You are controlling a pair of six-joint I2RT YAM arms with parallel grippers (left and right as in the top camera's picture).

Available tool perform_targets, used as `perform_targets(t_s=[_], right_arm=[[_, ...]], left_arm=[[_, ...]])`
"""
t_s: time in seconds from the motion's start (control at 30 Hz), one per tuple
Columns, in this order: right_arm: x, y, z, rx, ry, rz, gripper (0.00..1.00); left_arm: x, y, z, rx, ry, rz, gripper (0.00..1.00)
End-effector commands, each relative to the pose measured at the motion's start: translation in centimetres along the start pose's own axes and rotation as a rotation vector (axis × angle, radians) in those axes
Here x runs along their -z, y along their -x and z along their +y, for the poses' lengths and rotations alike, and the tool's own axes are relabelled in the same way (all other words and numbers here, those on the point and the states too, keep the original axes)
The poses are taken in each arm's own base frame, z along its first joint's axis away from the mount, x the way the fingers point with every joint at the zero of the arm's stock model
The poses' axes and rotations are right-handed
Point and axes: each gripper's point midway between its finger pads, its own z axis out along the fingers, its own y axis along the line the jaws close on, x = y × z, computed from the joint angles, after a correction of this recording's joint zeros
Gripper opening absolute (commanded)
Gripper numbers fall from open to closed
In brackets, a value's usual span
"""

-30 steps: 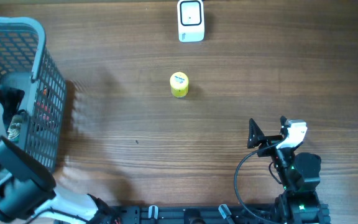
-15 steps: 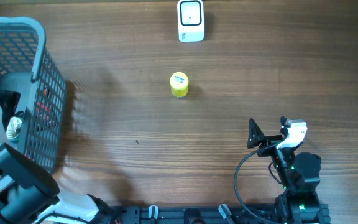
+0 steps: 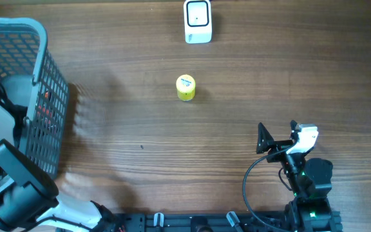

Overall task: Scan the item barcode
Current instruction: 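Reach the left gripper back into the basket and grasp the tin can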

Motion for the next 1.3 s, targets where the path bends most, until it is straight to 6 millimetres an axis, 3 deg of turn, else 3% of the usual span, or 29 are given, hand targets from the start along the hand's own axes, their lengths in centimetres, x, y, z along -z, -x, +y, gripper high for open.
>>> perform_targets(t_s=[0.0, 0.4, 0.67, 0.87, 1.07, 1.27], right_arm=[[0.0, 0.1, 0.0, -0.008, 0.002, -0.004, 1.0], [0.0, -0.1, 0.0, -0.009, 0.0, 0.005, 1.0], [0.0, -0.2, -0.1, -0.009, -0.005, 0.005, 1.0], [0.0, -0.2, -0.1, -0.009, -0.005, 0.005, 1.0], [0.0, -0.1, -0.2, -0.009, -0.007, 0.004, 1.0], [0.0, -0.1, -0.2, -0.009, -0.007, 0.005, 1.0]], left_arm=[[-1.1, -0.4, 0.4, 0.009, 0.018, -0.008, 1.0], [-3.8, -0.5, -0.7, 0.017, 0.01, -0.016, 1.0], [-4.3, -0.5, -0.6, 0.019, 0.016, -0.012, 0.74], [-4.2, -0.6, -0.5, 0.018, 0.019, -0.009, 0.69], [-2.8, 0.1, -0.5, 0.028, 0.001, -0.03, 0.68], [1.7, 2.8, -0.8, 0.073, -0.086, -0.122, 0.64]])
